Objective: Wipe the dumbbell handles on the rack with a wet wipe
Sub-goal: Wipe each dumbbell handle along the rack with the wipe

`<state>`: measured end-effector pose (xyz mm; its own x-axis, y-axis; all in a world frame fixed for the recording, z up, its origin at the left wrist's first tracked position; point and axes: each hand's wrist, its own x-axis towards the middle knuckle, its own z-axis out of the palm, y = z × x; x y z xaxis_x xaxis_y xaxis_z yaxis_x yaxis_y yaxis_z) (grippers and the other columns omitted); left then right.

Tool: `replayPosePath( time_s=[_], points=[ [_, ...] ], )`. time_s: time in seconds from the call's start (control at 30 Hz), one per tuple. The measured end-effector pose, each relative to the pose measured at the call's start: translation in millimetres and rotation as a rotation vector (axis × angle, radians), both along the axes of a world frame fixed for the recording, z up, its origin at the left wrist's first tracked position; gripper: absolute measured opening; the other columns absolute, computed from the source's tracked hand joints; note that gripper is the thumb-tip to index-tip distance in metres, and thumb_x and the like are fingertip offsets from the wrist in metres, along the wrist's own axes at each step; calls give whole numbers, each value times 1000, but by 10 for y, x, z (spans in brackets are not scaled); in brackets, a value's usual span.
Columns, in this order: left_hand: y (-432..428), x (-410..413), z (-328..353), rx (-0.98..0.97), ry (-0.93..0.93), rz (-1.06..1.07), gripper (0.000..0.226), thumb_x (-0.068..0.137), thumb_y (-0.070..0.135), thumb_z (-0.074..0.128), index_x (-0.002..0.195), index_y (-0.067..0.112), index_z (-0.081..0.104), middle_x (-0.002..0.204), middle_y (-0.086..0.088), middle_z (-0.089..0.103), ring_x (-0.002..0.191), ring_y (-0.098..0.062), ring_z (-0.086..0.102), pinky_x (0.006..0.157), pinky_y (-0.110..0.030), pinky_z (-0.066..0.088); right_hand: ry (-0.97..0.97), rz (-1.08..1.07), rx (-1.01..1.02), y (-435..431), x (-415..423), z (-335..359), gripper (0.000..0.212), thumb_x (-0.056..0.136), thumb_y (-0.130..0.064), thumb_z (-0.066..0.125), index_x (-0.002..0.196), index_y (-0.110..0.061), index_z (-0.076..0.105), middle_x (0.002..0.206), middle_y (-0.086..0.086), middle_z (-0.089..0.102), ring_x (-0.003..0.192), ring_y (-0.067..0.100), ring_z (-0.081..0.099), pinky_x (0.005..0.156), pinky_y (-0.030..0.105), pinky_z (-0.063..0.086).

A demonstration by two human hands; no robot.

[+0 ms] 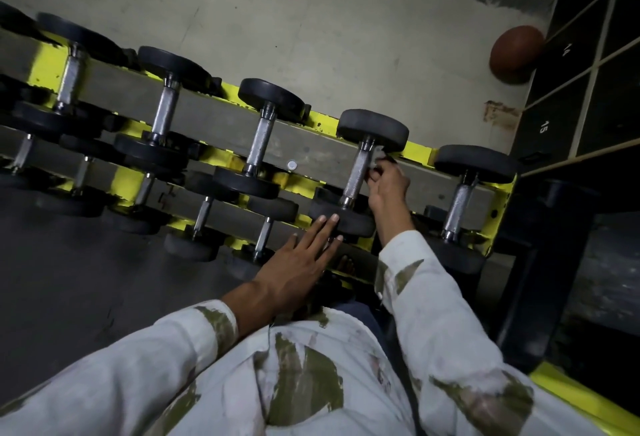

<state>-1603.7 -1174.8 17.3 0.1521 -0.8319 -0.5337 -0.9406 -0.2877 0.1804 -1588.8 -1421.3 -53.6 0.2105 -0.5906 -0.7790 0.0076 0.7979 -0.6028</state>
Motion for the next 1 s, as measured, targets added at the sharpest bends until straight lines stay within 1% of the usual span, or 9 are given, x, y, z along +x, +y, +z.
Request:
replayPosePath(
  time_s=[0.2, 0.33, 0.43, 0.5, 0.6, 0.7, 0.8, 0.9, 1.0],
  points=[
    [34, -5, -106, -30, -33, -29, 90, 99, 17, 51, 163, 13, -12, 160, -21, -40, 154, -38, -25, 118, -54, 30, 69, -20, -129, 26, 95, 79, 26, 91, 6, 56, 73, -13, 56, 66, 4, 56, 56, 13, 51, 58, 27, 47],
    [34, 48, -94, -23, -33, -76, 92, 99, 20, 50, 162, 12, -15, 158, -22, -42, 153, -39, -27, 120, -54, 26, 473, 420, -1036, 238, -113, 66, 8, 90, -14, 65, 84, -13, 71, 83, 2, 65, 73, 15, 57, 63, 28, 42],
    [38, 53, -99, -33, -31, -78, 98, 95, 23, 56, 162, 12, -14, 159, -22, -40, 153, -39, -26, 120, -53, 27, 566, 879, -1654, 229, -185, 71, 15, 88, -8, 61, 100, -14, 68, 99, 7, 59, 90, 23, 51, 68, 32, 41],
    [39, 65, -92, -43, -30, -79, 97, 96, 22, 56, 162, 12, -14, 160, -22, -40, 154, -38, -25, 119, -53, 29, 608, 1126, -1891, 100, -137, 102, 20, 86, -7, 63, 105, -12, 65, 106, 9, 60, 95, 28, 52, 71, 36, 43],
    [41, 78, -66, -34, -12, -81, 96, 98, 22, 55, 162, 11, -15, 160, -20, -40, 154, -37, -26, 121, -51, 26, 684, 1374, -2039, 19, -122, 99, 25, 86, -6, 65, 110, -5, 63, 113, 16, 62, 103, 34, 54, 82, 41, 46],
    [29, 74, -37, -46, -1, -61, 92, 99, 17, 51, 162, 11, -15, 160, -19, -39, 154, -35, -26, 121, -51, 26, 560, 1709, -2253, 53, -225, 50, 27, 91, -12, 59, 114, 0, 65, 114, 21, 64, 116, 40, 57, 114, 52, 34],
    [21, 70, -28, -42, 6, -61, 95, 98, 16, 53, 162, 10, -16, 161, -19, -38, 154, -36, -25, 121, -51, 27, 610, 1872, -2340, -55, -76, 217, 25, 92, -17, 55, 107, -5, 72, 97, 14, 70, 103, 33, 65, 122, 52, 23],
    [45, 81, -90, -51, 6, -45, 105, 92, 18, 62, 162, 10, -16, 161, -18, -39, 154, -35, -25, 120, -51, 28, 745, 2042, -2244, -49, 74, 384, 25, 91, -18, 56, 104, -7, 73, 94, 10, 71, 95, 30, 67, 121, 49, 27],
    [55, 71, -134, -78, -9, -44, 106, 92, 21, 64, 162, 10, -16, 161, -17, -39, 155, -34, -25, 119, -52, 31, 685, 2428, -1948, 138, 84, 362, 27, 98, -21, 48, 111, -13, 71, 109, 9, 71, 104, 30, 65, 113, 48, 37]
  ],
)
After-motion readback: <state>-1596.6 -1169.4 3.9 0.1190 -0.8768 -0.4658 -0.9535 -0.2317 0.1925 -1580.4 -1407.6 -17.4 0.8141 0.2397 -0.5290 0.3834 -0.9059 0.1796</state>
